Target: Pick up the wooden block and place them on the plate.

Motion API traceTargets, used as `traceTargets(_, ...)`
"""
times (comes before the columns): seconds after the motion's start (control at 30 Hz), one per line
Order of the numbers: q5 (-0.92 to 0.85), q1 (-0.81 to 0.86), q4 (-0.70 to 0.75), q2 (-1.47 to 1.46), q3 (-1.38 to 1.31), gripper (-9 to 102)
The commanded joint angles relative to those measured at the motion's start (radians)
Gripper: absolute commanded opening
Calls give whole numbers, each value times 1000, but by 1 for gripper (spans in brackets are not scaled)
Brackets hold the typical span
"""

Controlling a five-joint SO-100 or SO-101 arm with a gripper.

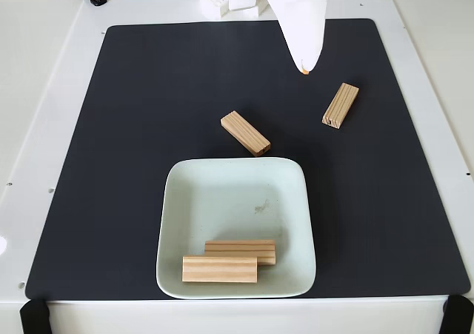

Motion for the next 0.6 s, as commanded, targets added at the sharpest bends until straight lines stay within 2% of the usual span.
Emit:
traceTargets(0.0,-164,-43,5,164,143,0)
traceTargets(0.07,-261,-72,12,212,195,0)
traceTargets(0.17,-345,-109,100,216,179,0)
traceTargets(0.37,-342,-156,241,66,-2,0)
traceTargets(0.57,-350,-153,253,-216,-250,-1)
